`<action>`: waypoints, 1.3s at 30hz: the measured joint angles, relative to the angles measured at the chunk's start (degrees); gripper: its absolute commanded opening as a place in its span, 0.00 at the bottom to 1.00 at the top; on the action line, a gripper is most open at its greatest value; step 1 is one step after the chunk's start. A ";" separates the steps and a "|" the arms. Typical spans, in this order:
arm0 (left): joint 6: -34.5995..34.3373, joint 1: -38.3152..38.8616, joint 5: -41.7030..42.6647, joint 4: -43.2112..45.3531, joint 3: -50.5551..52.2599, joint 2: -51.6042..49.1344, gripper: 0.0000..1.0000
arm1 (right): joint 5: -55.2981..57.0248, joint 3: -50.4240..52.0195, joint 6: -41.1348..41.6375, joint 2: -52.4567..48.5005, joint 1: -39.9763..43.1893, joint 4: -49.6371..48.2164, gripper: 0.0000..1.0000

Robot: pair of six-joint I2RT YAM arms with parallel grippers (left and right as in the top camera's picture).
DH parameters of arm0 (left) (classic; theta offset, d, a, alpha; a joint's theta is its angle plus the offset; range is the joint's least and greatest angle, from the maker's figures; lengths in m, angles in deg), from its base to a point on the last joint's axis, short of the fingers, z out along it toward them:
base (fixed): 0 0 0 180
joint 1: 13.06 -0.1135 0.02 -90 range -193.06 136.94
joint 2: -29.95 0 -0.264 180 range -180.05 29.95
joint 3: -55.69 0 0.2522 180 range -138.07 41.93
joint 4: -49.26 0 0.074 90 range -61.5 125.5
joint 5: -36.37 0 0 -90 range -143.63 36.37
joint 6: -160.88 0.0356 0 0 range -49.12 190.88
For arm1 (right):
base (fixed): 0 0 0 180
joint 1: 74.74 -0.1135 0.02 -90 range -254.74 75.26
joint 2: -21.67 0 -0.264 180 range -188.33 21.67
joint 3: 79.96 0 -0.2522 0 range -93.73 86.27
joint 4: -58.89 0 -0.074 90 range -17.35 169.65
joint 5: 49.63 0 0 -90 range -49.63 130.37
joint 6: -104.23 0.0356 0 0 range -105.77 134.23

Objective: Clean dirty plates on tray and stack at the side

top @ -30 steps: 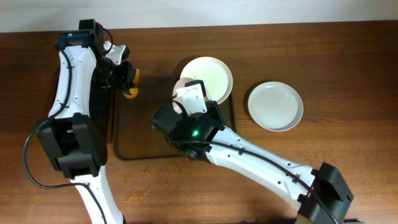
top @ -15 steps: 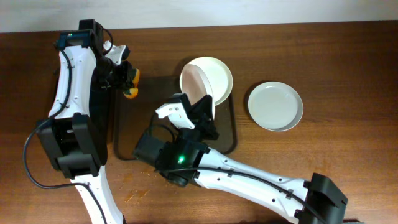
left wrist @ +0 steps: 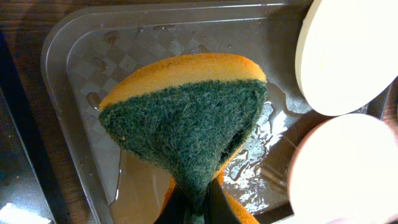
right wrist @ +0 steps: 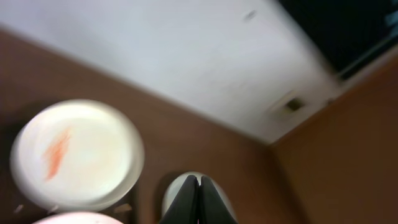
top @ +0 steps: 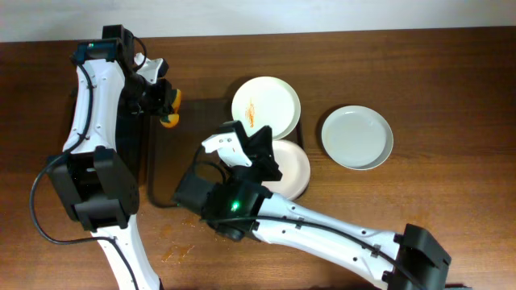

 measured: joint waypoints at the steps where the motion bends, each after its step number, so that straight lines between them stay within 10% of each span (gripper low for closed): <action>1: 0.00 0.00 0.00 0.00 0.00 0.00 0.01 | -3.72 0.00 0.00 0.02 0.90 0.00 0.04; 22: 0.00 0.00 0.00 0.00 0.00 0.00 0.01 | -86.09 4.72 -1.29 -2.84 34.75 3.43 0.57; 33: 0.00 0.00 0.02 0.00 0.00 0.00 0.01 | -93.53 6.82 -1.64 -11.67 34.60 3.65 0.59; 39: 0.00 0.02 0.00 0.00 0.00 0.00 0.00 | -94.12 6.82 -1.68 -11.82 34.60 3.54 0.27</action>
